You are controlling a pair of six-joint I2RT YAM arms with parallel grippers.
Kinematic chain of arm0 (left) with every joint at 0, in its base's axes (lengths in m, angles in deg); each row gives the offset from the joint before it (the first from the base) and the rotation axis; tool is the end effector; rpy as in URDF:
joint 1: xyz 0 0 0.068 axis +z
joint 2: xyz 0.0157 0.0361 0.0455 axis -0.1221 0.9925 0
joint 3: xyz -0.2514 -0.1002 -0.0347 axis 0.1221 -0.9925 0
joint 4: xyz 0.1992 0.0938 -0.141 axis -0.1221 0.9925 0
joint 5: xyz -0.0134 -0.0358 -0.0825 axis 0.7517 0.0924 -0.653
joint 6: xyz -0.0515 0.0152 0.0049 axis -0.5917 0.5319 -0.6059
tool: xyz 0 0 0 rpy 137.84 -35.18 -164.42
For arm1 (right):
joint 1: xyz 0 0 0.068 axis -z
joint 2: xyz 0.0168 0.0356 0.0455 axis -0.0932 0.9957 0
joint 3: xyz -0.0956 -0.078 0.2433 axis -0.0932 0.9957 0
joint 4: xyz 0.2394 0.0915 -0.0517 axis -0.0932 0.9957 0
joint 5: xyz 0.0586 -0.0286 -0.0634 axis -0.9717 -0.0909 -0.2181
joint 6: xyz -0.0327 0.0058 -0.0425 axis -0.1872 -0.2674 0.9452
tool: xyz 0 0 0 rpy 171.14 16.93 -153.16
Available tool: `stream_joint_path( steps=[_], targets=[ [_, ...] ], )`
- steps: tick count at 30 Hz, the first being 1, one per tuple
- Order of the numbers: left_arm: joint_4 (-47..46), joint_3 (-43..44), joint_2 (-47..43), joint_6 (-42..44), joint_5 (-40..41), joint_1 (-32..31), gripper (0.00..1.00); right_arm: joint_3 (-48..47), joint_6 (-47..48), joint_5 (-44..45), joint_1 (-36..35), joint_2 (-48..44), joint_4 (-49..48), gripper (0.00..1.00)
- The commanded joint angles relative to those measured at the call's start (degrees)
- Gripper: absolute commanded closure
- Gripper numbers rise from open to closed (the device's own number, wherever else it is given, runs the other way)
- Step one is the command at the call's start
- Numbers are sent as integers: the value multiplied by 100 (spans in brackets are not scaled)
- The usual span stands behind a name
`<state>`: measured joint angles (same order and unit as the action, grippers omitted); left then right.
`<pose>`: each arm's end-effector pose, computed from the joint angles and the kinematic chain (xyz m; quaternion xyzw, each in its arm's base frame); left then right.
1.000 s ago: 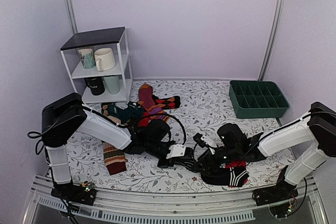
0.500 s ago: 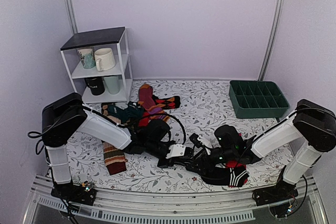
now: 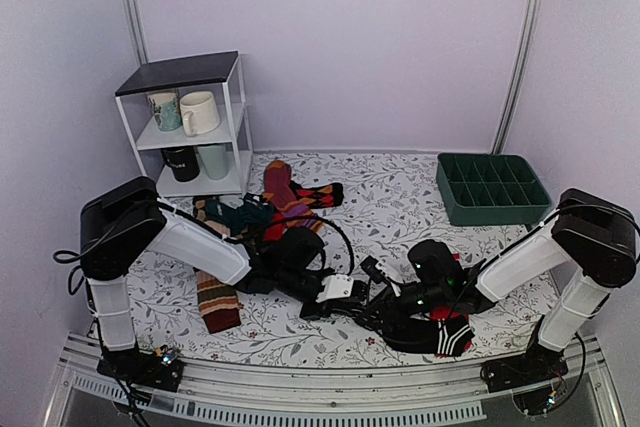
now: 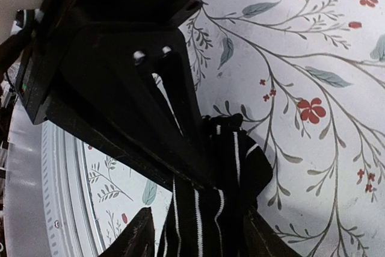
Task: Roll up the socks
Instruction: Pick up the sock from the center of the board.
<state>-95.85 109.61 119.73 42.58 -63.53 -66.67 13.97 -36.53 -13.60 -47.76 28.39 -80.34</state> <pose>0.1760 -0.3322 0.1075 0.7152 0.5520 -0.2908 0.3150 0.1516 0.2297 0.1047 -0.3819 0.7965 0.4140 0.2198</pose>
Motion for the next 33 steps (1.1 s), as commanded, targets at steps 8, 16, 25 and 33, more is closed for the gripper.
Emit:
stream_joint_path(
  steps=[8,16,25,33],
  targets=[
    [829,-157,407,-122,187,-34,100,-52,-246,-34,-12,449,474,100],
    [-175,-766,-507,-426,1025,-23,50,82,-473,672,68,-118,603,100],
    [-1239,-1762,-1833,-688,1837,62,1,-303,-770,1316,507,-1795,1628,100],
    [-1553,-1870,-2058,-1078,2305,110,0,-1726,-603,1897,1898,-2982,3607,100]
  ],
)
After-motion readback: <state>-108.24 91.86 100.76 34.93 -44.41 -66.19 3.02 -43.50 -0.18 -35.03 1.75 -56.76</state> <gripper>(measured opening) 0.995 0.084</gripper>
